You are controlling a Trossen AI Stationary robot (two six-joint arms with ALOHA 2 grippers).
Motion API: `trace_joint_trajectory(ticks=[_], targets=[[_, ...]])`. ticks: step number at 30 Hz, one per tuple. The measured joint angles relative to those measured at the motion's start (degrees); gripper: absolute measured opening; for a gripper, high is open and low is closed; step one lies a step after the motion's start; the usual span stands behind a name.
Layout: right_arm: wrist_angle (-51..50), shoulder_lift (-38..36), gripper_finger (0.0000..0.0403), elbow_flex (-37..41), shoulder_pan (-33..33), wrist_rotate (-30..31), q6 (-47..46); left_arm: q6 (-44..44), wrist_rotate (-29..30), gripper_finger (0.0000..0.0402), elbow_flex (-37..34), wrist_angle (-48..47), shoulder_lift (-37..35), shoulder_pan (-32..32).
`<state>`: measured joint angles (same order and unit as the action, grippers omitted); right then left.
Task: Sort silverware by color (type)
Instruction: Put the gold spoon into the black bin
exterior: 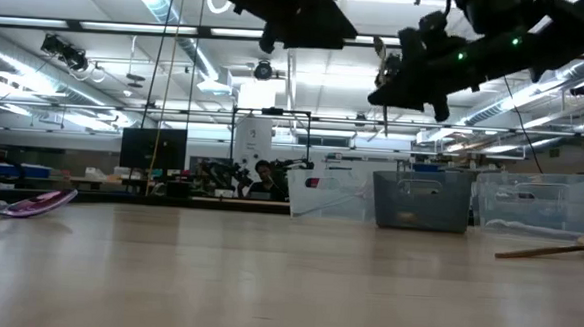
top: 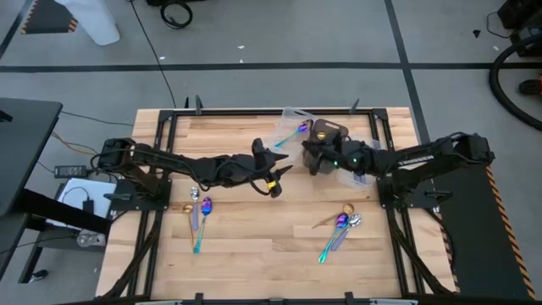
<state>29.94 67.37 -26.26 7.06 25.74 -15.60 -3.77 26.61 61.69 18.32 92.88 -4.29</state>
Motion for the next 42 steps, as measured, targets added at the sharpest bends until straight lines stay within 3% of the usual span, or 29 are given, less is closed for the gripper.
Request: trace_joint_trajectory(ticks=[12, 18, 26, 35, 42], targets=[[-16.35, -0.02, 0.0030, 0.02, 12.26, -5.29, -10.59, -0.52, -0.06, 0.0171, -0.07, -7.20, -3.41, -0.15], [-23.68, -0.02, 0.0030, 0.02, 15.98, -6.59, -16.37, -0.52, -0.07, 0.0171, -0.07, -7.63, -3.41, -0.15], [-34.07, -0.02, 0.0031, 0.04, 19.64, -12.95, -26.03, -0.52, -0.09, 0.0171, -0.07, -7.80, -3.41, -0.15], [-35.81, -0.02, 0.0043, 0.04, 21.49, -15.10, -28.32, -1.25, -0.09, 0.0171, -0.07, -8.29, -3.39, -0.45], [-35.81, -0.02, 0.0077, 0.04, 22.45, -16.85, -26.39, -5.46, -0.11, 0.0171, -0.07, -15.28, -3.39, -0.77]])
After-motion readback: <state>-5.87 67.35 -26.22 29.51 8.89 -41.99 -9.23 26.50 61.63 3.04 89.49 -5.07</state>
